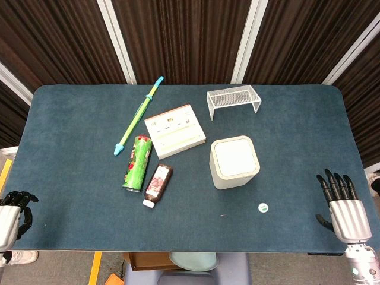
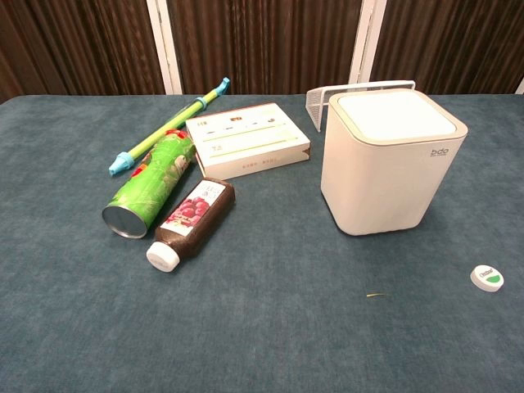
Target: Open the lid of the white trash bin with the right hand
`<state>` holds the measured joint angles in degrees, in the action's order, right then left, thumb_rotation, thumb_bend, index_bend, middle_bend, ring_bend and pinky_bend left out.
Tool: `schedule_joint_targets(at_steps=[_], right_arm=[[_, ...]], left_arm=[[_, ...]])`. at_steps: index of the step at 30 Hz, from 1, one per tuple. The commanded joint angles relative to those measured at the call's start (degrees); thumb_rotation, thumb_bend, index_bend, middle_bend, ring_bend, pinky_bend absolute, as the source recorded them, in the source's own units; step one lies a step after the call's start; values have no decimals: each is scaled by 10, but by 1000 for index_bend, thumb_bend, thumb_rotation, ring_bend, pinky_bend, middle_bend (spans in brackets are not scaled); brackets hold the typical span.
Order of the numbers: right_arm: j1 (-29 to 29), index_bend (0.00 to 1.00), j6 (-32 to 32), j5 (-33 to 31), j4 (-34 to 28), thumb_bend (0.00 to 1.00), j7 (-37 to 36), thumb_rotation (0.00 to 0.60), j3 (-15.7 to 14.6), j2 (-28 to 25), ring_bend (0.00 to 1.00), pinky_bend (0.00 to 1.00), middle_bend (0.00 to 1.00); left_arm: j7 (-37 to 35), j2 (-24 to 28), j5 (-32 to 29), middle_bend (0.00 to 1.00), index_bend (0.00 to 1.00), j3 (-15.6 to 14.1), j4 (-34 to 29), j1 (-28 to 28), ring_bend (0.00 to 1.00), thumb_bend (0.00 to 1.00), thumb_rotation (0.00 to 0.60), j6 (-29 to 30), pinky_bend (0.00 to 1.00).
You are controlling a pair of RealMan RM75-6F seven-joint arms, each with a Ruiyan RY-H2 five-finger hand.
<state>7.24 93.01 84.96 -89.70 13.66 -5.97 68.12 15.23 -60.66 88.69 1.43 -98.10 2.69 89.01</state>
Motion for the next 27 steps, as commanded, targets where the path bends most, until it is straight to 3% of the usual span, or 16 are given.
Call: schedule_joint_targets(at_steps=[1, 10, 13, 18, 23, 27], right_arm=[[-3, 13, -7, -1, -2, 238, 1, 600, 6, -1, 0, 0, 0], [-13, 12, -12, 11, -4, 239, 0, 600, 24, -1, 0, 0, 0], [-21, 9, 12, 20, -4, 240, 1, 600, 37, 7, 38, 60, 79], [-16, 11, 13, 52, -82, 277, 65, 600, 42, -28, 520, 521, 437], [5, 80, -46, 33, -196, 411, 166, 600, 46, -75, 786, 704, 683], [38, 134, -112, 0, -256, 539, 213, 600, 59, -89, 918, 807, 817]], left_arm=[[-1, 0, 0, 379, 438, 0, 0, 0, 293, 729, 600, 0, 531], [-8, 2, -3, 379, 437, 1, 1, 1, 292, 729, 600, -3, 531], [-14, 5, -2, 380, 437, 1, -4, -1, 293, 729, 600, -1, 531], [-14, 11, 18, 381, 438, -1, -11, -8, 296, 730, 600, 22, 531], [-20, 14, 21, 382, 438, -3, -14, -10, 296, 730, 600, 25, 531], [-22, 18, 18, 383, 438, -4, -16, -8, 296, 730, 600, 16, 531]])
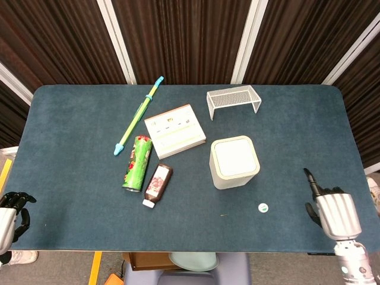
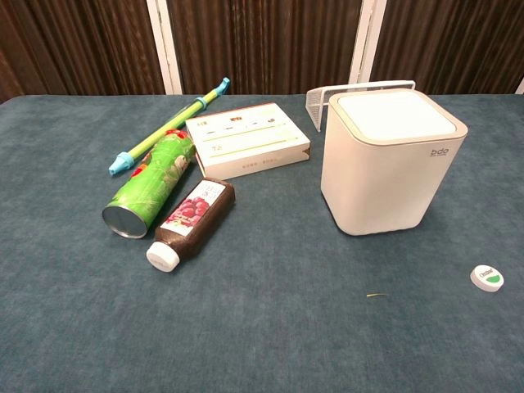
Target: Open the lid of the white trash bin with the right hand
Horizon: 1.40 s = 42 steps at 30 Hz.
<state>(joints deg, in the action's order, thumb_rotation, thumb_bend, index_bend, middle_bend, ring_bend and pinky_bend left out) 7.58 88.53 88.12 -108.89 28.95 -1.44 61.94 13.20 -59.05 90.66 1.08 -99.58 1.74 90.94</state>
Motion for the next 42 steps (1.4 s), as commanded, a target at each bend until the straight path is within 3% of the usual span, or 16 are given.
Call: schedule_joint_targets(at_steps=[1, 6, 9, 12, 17, 27, 42], right_arm=[[43, 144, -83, -44, -74, 569, 70, 600, 18, -27, 932, 820, 833], [65, 168, -122, -85, -96, 626, 91, 600, 30, -26, 943, 831, 846], [100, 181, -175, -152, -114, 653, 116, 600, 48, -17, 945, 832, 849], [140, 181, -213, -210, -101, 655, 153, 600, 67, 17, 946, 832, 849], [170, 185, -225, -255, -93, 656, 179, 600, 76, 55, 947, 832, 849], [207, 192, -229, -281, -78, 657, 188, 600, 77, 96, 947, 832, 849], [217, 192, -200, -272, -70, 656, 181, 600, 59, 99, 947, 832, 849]], left_arm=[[-2, 2, -3, 383, 438, 0, -1, 1, 296, 730, 600, -4, 531], [0, 3, -6, 383, 438, 1, -2, 1, 297, 730, 600, -4, 531], [2, 2, -8, 384, 438, 3, -2, 1, 296, 730, 600, -3, 531], [2, 3, -7, 385, 437, 2, -2, 1, 296, 730, 600, -6, 531], [1, 3, -6, 385, 438, 3, -2, 0, 296, 729, 600, -4, 531], [1, 3, -5, 386, 437, 3, -2, 0, 296, 730, 600, -2, 530], [-2, 3, -2, 386, 438, 4, 0, -1, 296, 729, 600, 1, 530]])
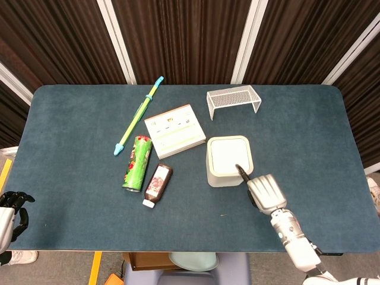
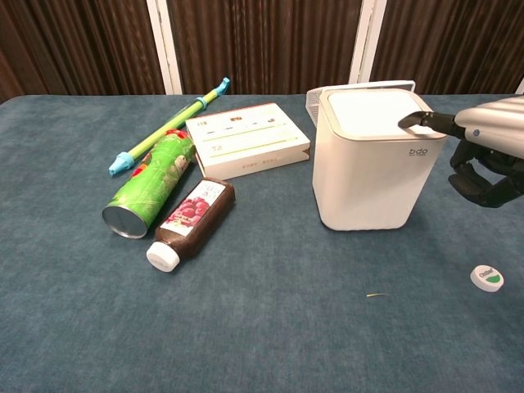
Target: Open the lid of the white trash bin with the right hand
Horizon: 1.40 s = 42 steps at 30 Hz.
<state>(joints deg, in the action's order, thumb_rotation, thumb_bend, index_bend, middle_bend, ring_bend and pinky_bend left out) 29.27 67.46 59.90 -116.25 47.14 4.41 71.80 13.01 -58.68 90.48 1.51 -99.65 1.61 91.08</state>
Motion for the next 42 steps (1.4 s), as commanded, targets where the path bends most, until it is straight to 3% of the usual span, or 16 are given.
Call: schedule_joint_targets(at_steps=[1, 4, 9, 12, 14, 17, 20, 23, 25, 27, 32, 42], right_arm=[[-2, 190, 22, 23, 6, 656, -3, 600, 1, 3, 947, 832, 849], [-12, 177, 57, 69, 14, 656, -11, 600, 2, 7, 947, 832, 849], [-43, 148, 147, 200, 44, 609, -31, 600, -8, 12, 897, 803, 848], [-68, 122, 194, 260, 56, 498, -32, 600, -21, 6, 697, 732, 703], [-88, 88, 216, 280, 53, 393, -34, 600, -32, -4, 413, 749, 465], [-110, 85, 221, 293, 55, 272, -49, 600, -54, -23, 225, 734, 314], [-121, 103, 196, 285, 55, 179, -74, 600, -76, -47, 132, 556, 240], [-117, 79, 146, 274, 55, 129, -108, 600, -93, -71, 21, 210, 131], [-109, 48, 110, 262, 58, 128, -132, 600, -99, -83, 0, 121, 78], [-102, 51, 78, 245, 58, 127, -153, 600, -101, -90, 0, 108, 73], [-88, 275, 31, 218, 99, 132, -179, 600, -90, -72, 90, 134, 205], [-71, 394, -32, 189, 180, 205, -219, 600, -75, -17, 143, 146, 258]], left_arm=[[0, 0, 0, 386, 437, 0, 0, 0, 296, 730, 600, -1, 530], [0, 0, 0, 386, 438, 0, 1, 0, 296, 730, 600, -1, 530], [0, -1, 0, 386, 438, 0, 0, 0, 296, 730, 600, -1, 530], [1, -1, 1, 386, 437, 0, 0, 1, 297, 730, 600, -1, 531], [2, -1, 1, 386, 437, 0, 0, 1, 296, 730, 600, -2, 530], [2, -2, 0, 386, 438, 0, 0, 1, 296, 729, 600, -4, 530], [3, -3, 0, 386, 438, -1, 0, 2, 296, 729, 600, -5, 531], [5, -3, 1, 386, 437, -1, 0, 2, 297, 730, 600, -5, 531], [4, -4, 2, 386, 437, -1, 0, 2, 296, 730, 600, -5, 531], [4, -4, 0, 386, 438, -1, 1, 2, 296, 730, 600, -6, 531], [1, -3, 0, 386, 437, 0, 1, 2, 296, 729, 600, -5, 531], [1, -3, 1, 386, 438, 0, 2, 2, 296, 730, 600, -5, 531]])
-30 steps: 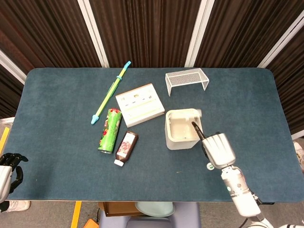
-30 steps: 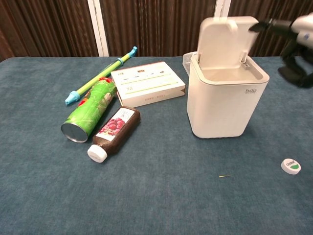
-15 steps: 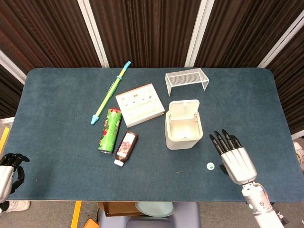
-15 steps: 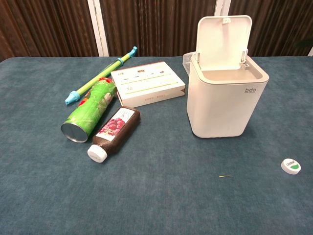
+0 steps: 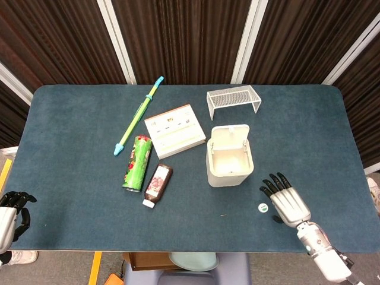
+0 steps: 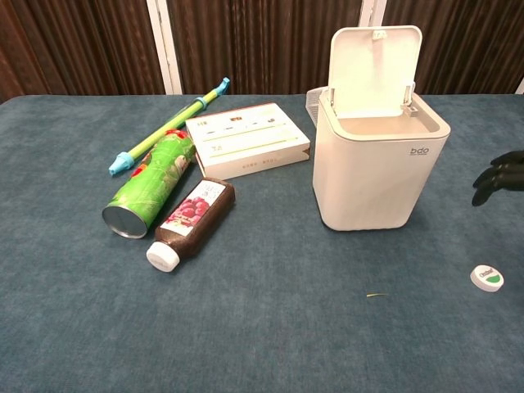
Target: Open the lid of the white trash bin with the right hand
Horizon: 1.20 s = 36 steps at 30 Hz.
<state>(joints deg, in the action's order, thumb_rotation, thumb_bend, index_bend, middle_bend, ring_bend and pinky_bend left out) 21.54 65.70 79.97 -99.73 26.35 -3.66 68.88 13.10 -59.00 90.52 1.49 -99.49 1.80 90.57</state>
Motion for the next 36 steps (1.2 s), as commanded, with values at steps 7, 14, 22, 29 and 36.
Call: schedule_joint_targets(at_steps=[7, 14, 22, 29, 36], right_arm=[[14, 478, -36, 3, 69, 313, -41, 600, 6, 47, 198, 190, 317], [17, 534, -38, 25, 123, 372, -85, 600, 9, 78, 251, 249, 353], [16, 510, -55, 10, 120, 372, -65, 600, 5, 73, 251, 247, 353], [18, 458, -79, -16, 105, 372, -44, 600, 3, 63, 251, 248, 353], [19, 461, -84, -20, 116, 372, -45, 600, 5, 74, 251, 248, 353]], left_arm=[[-3, 1, 0, 386, 438, 0, 0, -1, 296, 729, 600, 1, 531], [-6, 2, 1, 386, 437, 1, 0, -1, 296, 731, 600, 3, 530], [-8, 2, -1, 386, 438, 1, 0, -1, 296, 730, 600, 3, 531], [-6, 2, 0, 386, 437, 1, 0, -1, 297, 730, 600, 3, 531], [-7, 2, 0, 386, 438, 2, 1, -1, 296, 730, 600, 3, 531]])
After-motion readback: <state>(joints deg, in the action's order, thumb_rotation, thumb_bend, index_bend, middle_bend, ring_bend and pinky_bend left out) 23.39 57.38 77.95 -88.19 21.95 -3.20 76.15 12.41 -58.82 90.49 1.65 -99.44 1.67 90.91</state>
